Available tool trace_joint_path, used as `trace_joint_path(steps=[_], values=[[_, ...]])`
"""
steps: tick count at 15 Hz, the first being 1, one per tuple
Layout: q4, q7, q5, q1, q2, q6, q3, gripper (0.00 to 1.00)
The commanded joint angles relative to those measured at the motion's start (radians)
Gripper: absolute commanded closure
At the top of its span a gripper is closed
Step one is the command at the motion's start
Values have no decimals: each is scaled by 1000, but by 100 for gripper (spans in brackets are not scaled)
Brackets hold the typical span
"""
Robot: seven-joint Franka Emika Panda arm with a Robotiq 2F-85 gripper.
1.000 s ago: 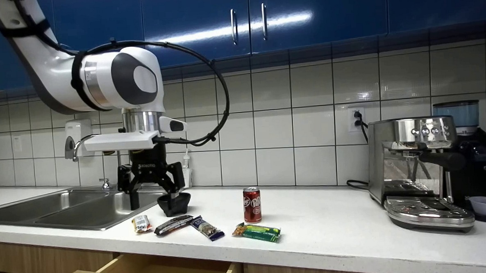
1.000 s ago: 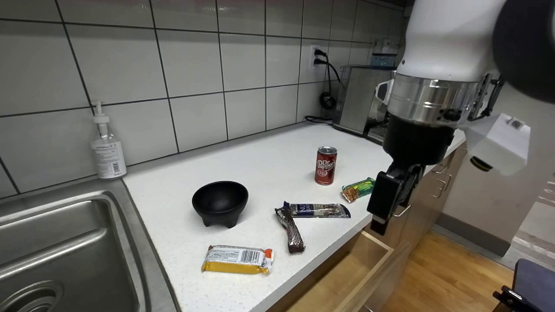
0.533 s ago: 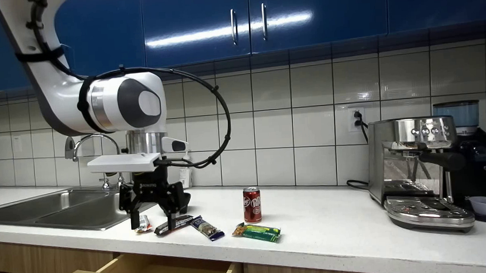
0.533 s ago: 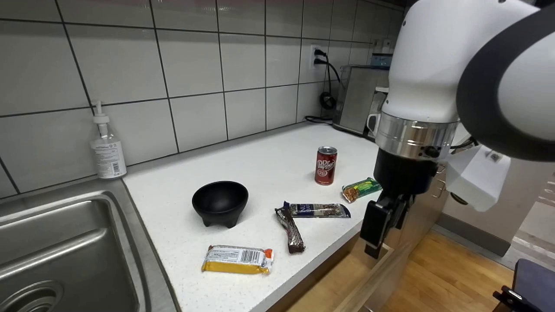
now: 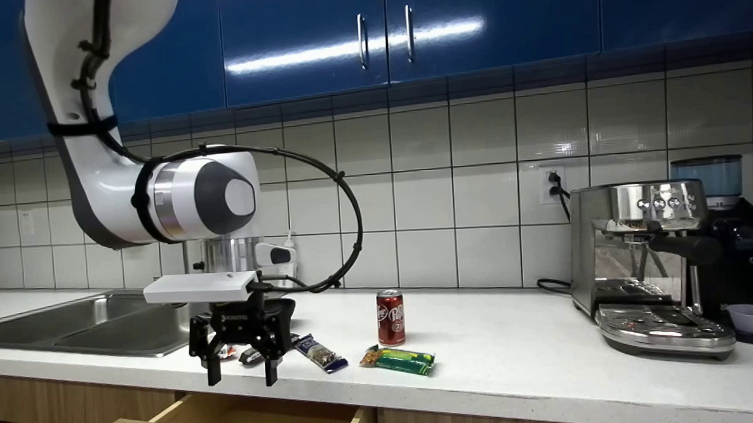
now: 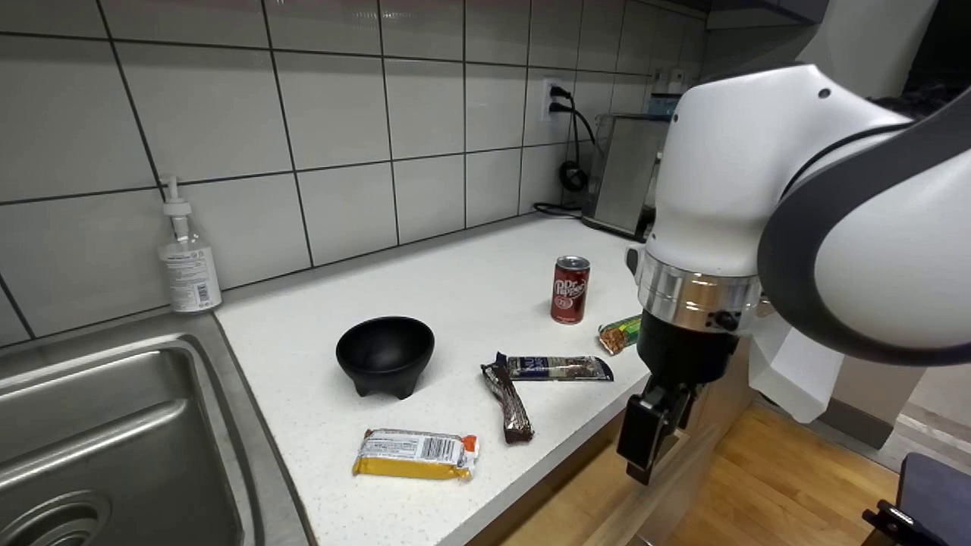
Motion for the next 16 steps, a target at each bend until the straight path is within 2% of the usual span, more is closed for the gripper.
trace_joint_path(steps=[1,8,16], values=[[46,47,-75,-6,84,38,-14,0],[121,104,-157,21,215,72,-66,0],[189,143,-147,71,338,86,-107,0]])
